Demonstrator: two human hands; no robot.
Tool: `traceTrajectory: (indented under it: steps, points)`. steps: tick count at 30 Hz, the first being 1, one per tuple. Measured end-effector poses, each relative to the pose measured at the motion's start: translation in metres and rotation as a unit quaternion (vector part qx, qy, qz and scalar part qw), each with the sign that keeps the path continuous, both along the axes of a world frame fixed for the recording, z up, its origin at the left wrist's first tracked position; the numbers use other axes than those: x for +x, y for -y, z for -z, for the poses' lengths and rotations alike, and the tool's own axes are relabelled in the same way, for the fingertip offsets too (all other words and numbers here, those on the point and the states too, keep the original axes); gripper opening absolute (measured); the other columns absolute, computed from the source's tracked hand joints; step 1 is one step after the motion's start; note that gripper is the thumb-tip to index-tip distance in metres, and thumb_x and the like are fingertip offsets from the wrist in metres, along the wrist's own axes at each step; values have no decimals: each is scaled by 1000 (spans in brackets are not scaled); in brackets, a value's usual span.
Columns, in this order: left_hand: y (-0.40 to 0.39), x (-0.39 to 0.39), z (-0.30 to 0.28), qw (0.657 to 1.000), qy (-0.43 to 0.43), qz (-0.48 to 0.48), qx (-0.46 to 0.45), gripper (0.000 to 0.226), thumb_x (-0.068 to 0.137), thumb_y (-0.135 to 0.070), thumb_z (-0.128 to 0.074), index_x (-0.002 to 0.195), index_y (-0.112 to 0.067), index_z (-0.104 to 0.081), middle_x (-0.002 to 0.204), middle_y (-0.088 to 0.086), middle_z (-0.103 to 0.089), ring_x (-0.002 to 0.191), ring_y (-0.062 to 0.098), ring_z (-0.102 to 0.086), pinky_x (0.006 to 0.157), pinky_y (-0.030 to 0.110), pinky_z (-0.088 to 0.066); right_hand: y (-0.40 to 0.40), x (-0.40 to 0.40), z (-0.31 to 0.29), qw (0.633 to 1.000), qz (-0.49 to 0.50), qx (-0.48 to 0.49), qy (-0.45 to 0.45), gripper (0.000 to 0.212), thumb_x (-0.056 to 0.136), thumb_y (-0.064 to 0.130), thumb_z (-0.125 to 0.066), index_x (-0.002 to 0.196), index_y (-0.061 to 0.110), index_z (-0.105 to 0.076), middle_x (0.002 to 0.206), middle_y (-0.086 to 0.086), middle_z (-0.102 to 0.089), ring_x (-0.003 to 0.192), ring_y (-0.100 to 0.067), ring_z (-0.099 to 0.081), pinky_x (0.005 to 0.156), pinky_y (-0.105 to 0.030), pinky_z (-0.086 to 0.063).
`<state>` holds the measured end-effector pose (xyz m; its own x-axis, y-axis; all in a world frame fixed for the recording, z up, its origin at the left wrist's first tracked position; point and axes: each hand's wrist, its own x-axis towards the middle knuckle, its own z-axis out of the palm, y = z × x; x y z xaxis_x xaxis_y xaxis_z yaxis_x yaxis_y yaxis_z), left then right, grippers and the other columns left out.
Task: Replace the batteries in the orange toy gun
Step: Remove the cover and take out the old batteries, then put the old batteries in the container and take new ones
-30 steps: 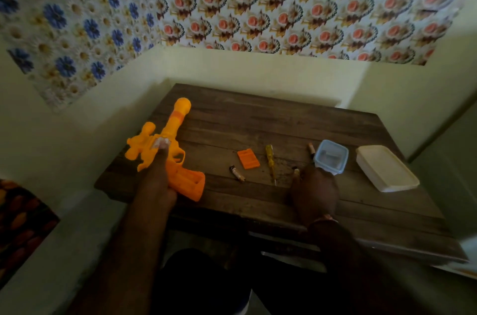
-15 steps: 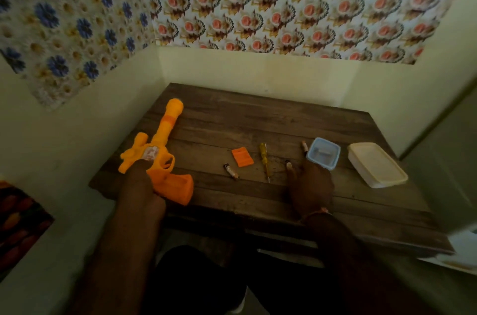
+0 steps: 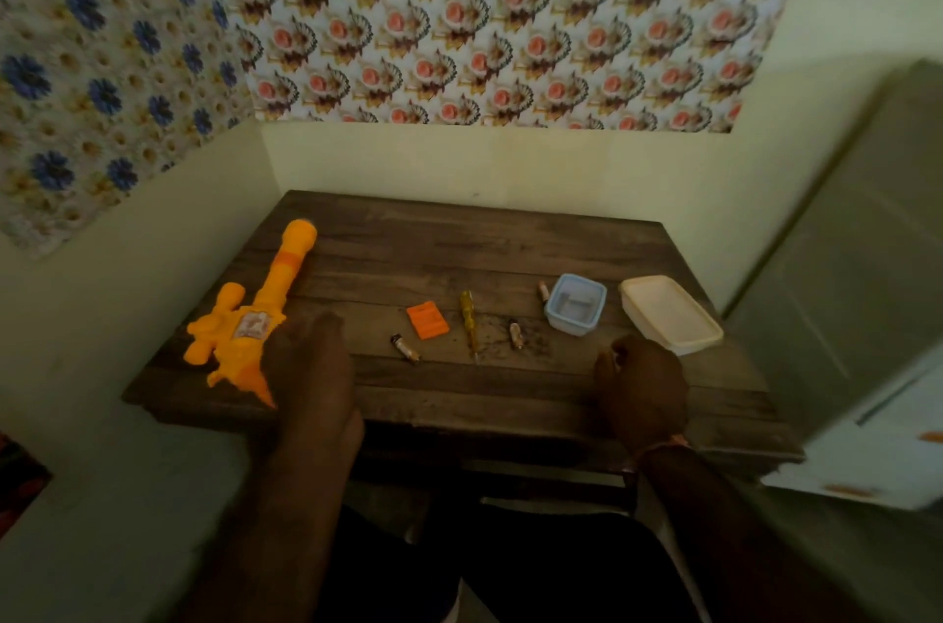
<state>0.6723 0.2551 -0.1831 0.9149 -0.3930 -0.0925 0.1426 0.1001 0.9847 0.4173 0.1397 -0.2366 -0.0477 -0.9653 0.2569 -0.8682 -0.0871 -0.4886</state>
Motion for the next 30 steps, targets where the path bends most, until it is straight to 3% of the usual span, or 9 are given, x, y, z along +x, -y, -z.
traceTrajectory:
  steps: [3,6,8,12,17,19,22,26,30]
  points:
    - [18,-22,-3,997,-10,80,-19,18,88,-20,-60,104,-15,-65,105,10,-66,93,25,-63,89,39,-51,-1,-12,1,1000,-7,-6,-1,23,84,33,-61,95,15,-70,94,-8,-70,93,-29,-64,80,-38,-52]
    - [41,-41,-13,990,8,134,-43,13,95,-11,-55,98,-13,-67,83,5,-67,75,15,-61,69,30,-50,-1,-26,1,1000,-14,-5,3,22,84,31,-62,95,13,-70,94,-10,-69,94,-29,-63,83,-40,-51]
    - [55,-53,-23,986,41,157,-28,21,94,-8,-55,83,-23,-65,76,1,-65,72,16,-61,66,30,-50,-1,-35,0,1000,-10,-4,8,26,85,31,-63,103,13,-69,101,-10,-68,100,-28,-61,88,-40,-49]
    - [69,-75,-28,966,98,239,8,22,93,-11,-58,80,-27,-65,74,3,-67,71,19,-62,69,33,-49,7,-49,-1,1000,-9,-24,4,34,82,31,-67,111,15,-64,106,-9,-65,103,-28,-58,90,-41,-48]
    - [73,-96,-17,937,145,313,51,19,95,-15,-59,80,-25,-65,77,6,-67,73,19,-62,72,41,-55,40,-64,-1,999,27,-33,7,64,70,42,-75,124,17,-53,124,-15,-57,116,-34,-51,98,-42,-43]
    - [75,-97,-9,935,133,324,63,21,95,-15,-59,77,-25,-64,75,8,-66,73,23,-63,74,46,-56,56,-67,2,999,31,7,-22,80,66,53,-75,133,20,-45,131,-15,-52,121,-35,-47,100,-45,-42]
    - [77,-97,4,934,112,334,68,22,95,-15,-59,74,-22,-65,74,11,-68,70,23,-63,68,40,-51,75,-68,9,995,23,74,-61,95,65,64,-71,143,28,-30,148,-15,-33,135,-38,-31,106,-51,-35]
    - [75,-95,23,930,86,348,83,18,94,-23,-60,80,-20,-70,83,13,-73,75,24,-66,70,38,-50,89,-73,18,987,6,122,-102,82,75,61,-65,143,30,-31,153,-12,-21,136,-38,-26,107,-52,-33]
    - [65,-95,30,932,48,353,72,18,95,-22,-59,84,-15,-72,76,7,-71,69,18,-61,65,35,-48,77,-73,9,994,43,0,-98,55,86,54,-51,128,19,-52,136,-18,-43,116,-41,-45,99,-47,-37]
